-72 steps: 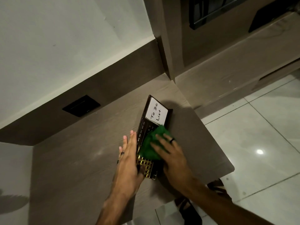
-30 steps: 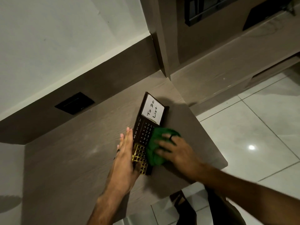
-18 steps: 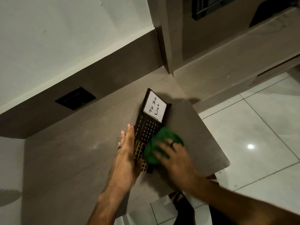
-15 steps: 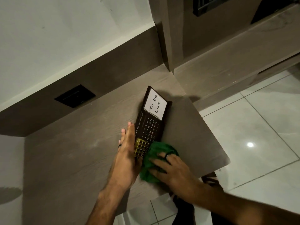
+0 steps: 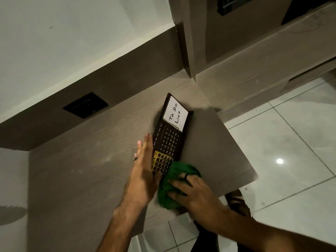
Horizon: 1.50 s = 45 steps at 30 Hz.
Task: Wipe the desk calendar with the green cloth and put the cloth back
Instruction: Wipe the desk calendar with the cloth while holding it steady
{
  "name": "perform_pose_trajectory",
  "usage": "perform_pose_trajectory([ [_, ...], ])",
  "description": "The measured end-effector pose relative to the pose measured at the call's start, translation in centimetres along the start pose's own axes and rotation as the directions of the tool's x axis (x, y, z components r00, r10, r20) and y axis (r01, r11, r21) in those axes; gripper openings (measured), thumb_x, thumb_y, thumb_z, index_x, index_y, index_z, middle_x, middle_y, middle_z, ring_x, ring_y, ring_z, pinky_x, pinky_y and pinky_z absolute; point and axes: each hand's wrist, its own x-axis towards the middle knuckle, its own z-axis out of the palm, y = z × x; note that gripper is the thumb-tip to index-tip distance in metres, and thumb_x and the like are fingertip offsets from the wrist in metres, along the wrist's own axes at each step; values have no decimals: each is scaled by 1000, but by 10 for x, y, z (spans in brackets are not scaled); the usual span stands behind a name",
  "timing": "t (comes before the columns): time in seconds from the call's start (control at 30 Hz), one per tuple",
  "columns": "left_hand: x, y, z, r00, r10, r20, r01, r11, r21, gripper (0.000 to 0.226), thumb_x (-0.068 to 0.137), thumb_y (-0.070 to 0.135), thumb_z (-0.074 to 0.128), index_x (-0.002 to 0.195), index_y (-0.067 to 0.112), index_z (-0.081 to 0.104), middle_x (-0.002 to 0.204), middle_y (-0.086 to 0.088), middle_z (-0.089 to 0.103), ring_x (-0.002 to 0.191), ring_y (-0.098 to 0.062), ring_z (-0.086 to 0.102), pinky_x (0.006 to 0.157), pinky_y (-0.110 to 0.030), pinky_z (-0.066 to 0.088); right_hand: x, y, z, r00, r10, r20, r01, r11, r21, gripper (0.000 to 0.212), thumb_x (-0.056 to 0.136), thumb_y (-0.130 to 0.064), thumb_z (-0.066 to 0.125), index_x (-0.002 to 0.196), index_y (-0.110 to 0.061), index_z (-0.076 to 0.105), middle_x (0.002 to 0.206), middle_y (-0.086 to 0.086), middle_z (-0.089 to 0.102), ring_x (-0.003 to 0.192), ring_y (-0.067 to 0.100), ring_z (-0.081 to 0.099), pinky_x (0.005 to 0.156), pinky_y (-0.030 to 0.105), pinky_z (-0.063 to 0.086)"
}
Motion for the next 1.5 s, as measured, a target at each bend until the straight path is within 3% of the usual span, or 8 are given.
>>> perform_pose_trajectory([
  [0.27, -25, -12, -13, 983, -140, -116, 115, 973, -197, 111, 75, 39, 81, 153, 45, 2, 158, 25, 1, 151, -10, 2, 112, -47, 1, 31, 11, -52, 789, 497, -360, -356, 848, 392, 64, 72, 3, 56, 134, -15, 59, 138, 11, 52, 122, 27, 39, 96, 54, 46],
  [0.47, -32, -11, -1, 988, -139, -64, 120, 965, -233, 90, 82, -5, 68, 153, 25, 23, 163, 11, 14, 153, -12, 4, 124, -50, 17, 51, -10, -31, 969, -50, -240, 71, 994, 81, 72, 64, 0, 65, 132, -19, 57, 144, 12, 48, 126, 36, 41, 95, 54, 43],
  [0.6, -33, -9, -4, 993, -108, -53, 90, 958, -271, 92, 84, -5, 68, 149, 35, 16, 164, 8, 14, 153, -12, 0, 124, -48, 14, 69, 11, -38, 860, 402, -314, -335, 909, 247, 80, 59, 17, 72, 132, -12, 61, 142, 19, 50, 122, 46, 45, 88, 62, 48],
  [0.77, -29, -11, -6, 997, -69, -37, 59, 970, -237, 86, 80, -9, 69, 149, 18, 25, 163, -7, 18, 153, -31, 12, 123, -48, 19, 62, -7, -19, 969, -50, -241, 70, 995, 74, 61, 72, -6, 55, 131, -21, 59, 144, 10, 48, 123, 37, 41, 94, 51, 42],
  [0.97, -31, -15, -3, 997, -59, -47, 50, 982, -182, 90, 85, -1, 70, 154, 24, 18, 166, 4, 9, 154, -20, -2, 123, -59, 10, 72, 42, -32, 847, 409, -339, -386, 913, 136, 75, 65, 14, 64, 133, -17, 60, 145, 15, 49, 124, 36, 33, 90, 59, 45],
  [1.13, -29, -20, -2, 997, -54, -57, 44, 987, -153, 92, 85, 2, 70, 155, 25, 17, 165, 8, 7, 153, -17, -4, 125, -54, 5, 54, 24, -13, 948, 180, -264, -163, 983, 83, 63, 74, -2, 50, 134, -23, 54, 146, 11, 48, 128, 36, 35, 95, 52, 38],
  [1.3, -29, -18, -3, 996, -71, -54, 65, 992, -110, 91, 87, 11, 68, 154, 33, 10, 164, 12, 0, 152, -11, -11, 124, -51, -4, 68, 45, -27, 831, 455, -321, -436, 890, 133, 79, 67, 16, 66, 138, -18, 55, 149, 16, 43, 130, 39, 34, 99, 59, 40],
  [1.5, -26, -19, -5, 995, -84, -48, 81, 995, -64, 94, 85, 9, 70, 155, 33, 11, 165, 9, -3, 152, -14, -15, 124, -52, -7, 82, 44, -33, 919, 218, -329, -215, 976, 44, 69, 69, 10, 57, 132, -18, 59, 143, 16, 50, 127, 36, 32, 93, 54, 38],
])
